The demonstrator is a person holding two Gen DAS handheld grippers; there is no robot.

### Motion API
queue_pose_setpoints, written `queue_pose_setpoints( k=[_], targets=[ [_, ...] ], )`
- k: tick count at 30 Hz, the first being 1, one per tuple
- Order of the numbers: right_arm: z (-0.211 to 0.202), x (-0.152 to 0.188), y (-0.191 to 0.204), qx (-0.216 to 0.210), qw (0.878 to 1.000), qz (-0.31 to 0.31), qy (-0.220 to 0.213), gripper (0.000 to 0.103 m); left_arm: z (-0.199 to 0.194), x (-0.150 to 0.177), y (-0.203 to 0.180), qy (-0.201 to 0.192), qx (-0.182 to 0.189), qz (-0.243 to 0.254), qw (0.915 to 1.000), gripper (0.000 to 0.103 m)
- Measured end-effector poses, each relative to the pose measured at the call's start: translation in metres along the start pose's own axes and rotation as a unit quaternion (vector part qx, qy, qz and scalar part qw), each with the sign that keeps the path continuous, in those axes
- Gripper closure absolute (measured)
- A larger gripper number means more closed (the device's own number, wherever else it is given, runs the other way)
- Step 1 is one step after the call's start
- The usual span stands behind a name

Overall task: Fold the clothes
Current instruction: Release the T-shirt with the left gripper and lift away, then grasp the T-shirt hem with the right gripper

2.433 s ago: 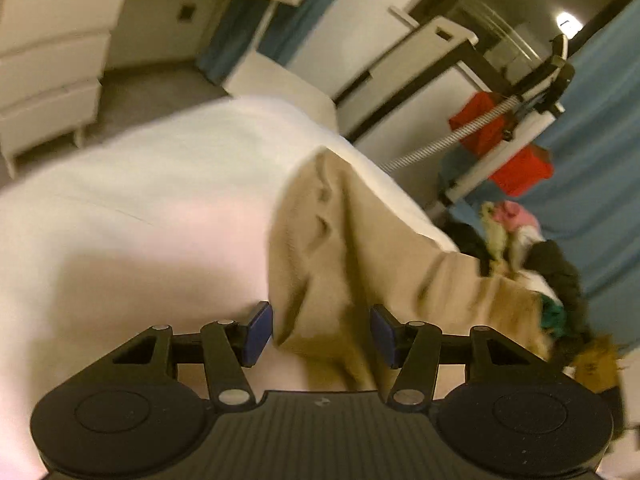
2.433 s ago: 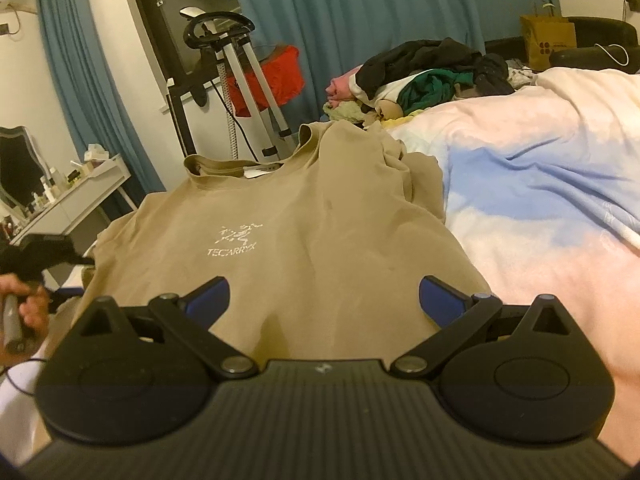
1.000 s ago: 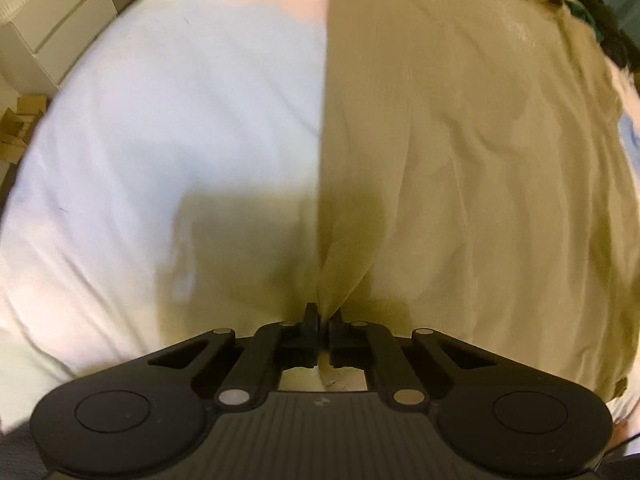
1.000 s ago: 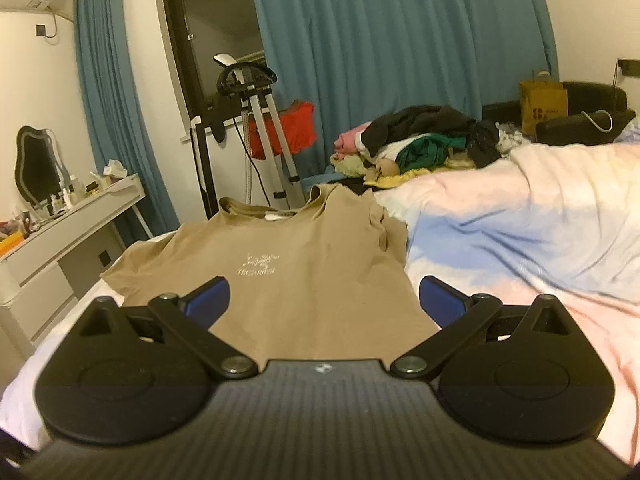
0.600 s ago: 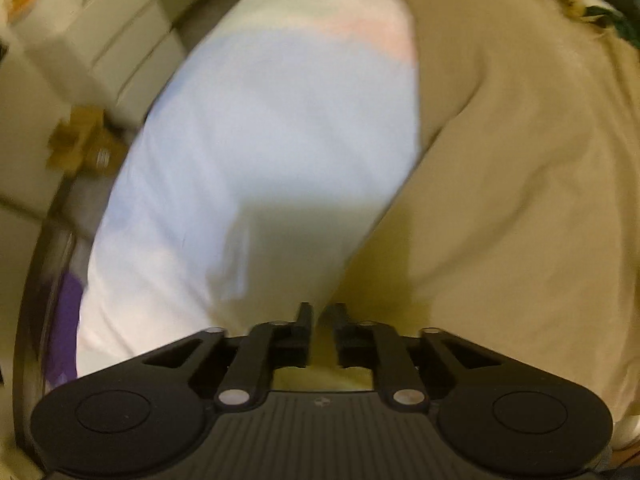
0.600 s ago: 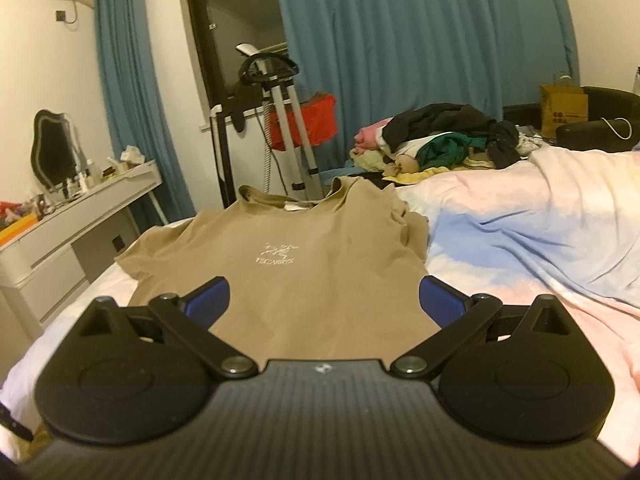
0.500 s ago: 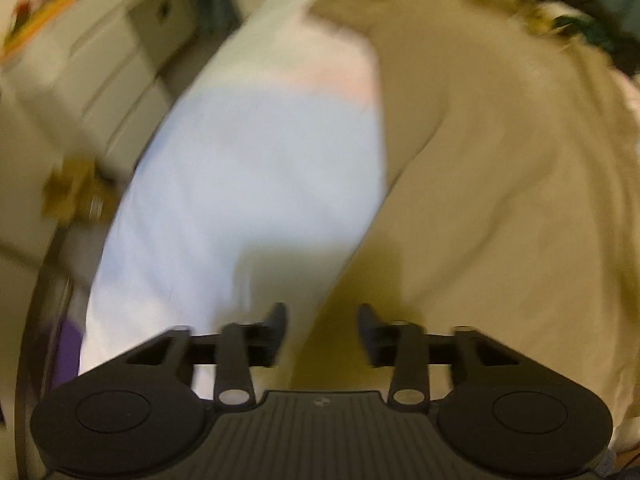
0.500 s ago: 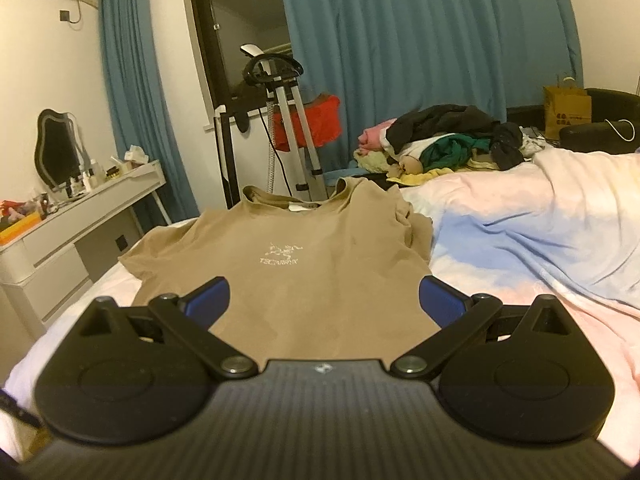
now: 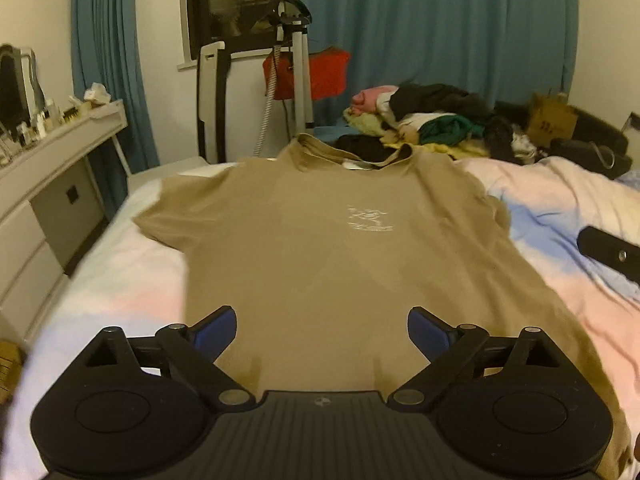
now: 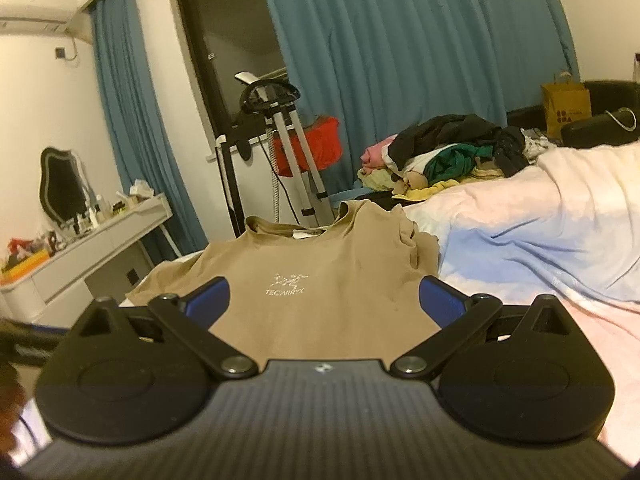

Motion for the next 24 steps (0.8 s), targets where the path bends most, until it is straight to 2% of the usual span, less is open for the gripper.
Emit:
queue_pose_setpoints(
  k=[2,3,6,8,10,11,14,16,19,21,24],
  targets=[
    [0.007,-0.002,-0.008,0.001,1.0,0.012,-0.005,0.003,0.012,0.014,0.002,0.0,0.015,-0.015,0.9998,0.008],
    [0.013,-0.005,-0.013,0.002,1.0,0.019,-0.009,0.003,0.035,0.031,0.018,0.003,0.023,-0.021,0.9995,0.008],
    [0.045,-0.014,-0.038,0.006,0.998,0.064,-0.014,0.003,0.05,0.055,0.038,0.017,0.038,-0.038,0.9984,0.008],
    [0.076,-0.016,-0.063,0.003,0.993,0.118,-0.001,0.023,0.061,0.066,0.057,0.023,0.034,-0.052,0.9978,0.007],
    [0.104,-0.016,-0.088,-0.003,0.984,0.18,0.009,0.027,0.072,0.077,0.074,0.025,0.03,-0.071,0.9967,0.006],
    [0.118,-0.015,-0.1,-0.007,0.977,0.213,0.011,0.032,0.076,0.082,0.08,0.028,0.031,-0.081,0.9959,0.005],
    [0.16,-0.007,-0.135,0.006,0.958,0.287,0.012,0.043,0.092,0.094,0.088,0.037,0.035,-0.119,0.9916,0.005],
    [0.187,0.001,-0.146,0.013,0.955,0.296,0.018,0.049,0.104,0.102,0.087,0.042,0.033,-0.139,0.9889,0.005],
    [0.225,0.016,-0.16,0.024,0.952,0.305,0.027,0.053,0.125,0.112,0.073,0.043,0.04,-0.107,0.9925,0.004],
    [0.244,0.031,-0.166,0.033,0.95,0.308,0.043,0.053,0.13,0.114,0.066,0.023,0.039,-0.071,0.9965,0.003],
    [0.251,0.042,-0.17,0.043,0.953,0.3,0.03,0.056,0.141,0.111,0.059,0.005,0.044,-0.055,0.9975,0.003]
  ],
)
Point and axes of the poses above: each gripper's, at about its wrist camera, not at the fingertips, and z roughly the way its jaws point, y to its left, x to its underside, the point moved 9 cm from there along z, roughly the way its jaws point, and after that the axes turned 4 degrees about -y, right-handed, at the moved point
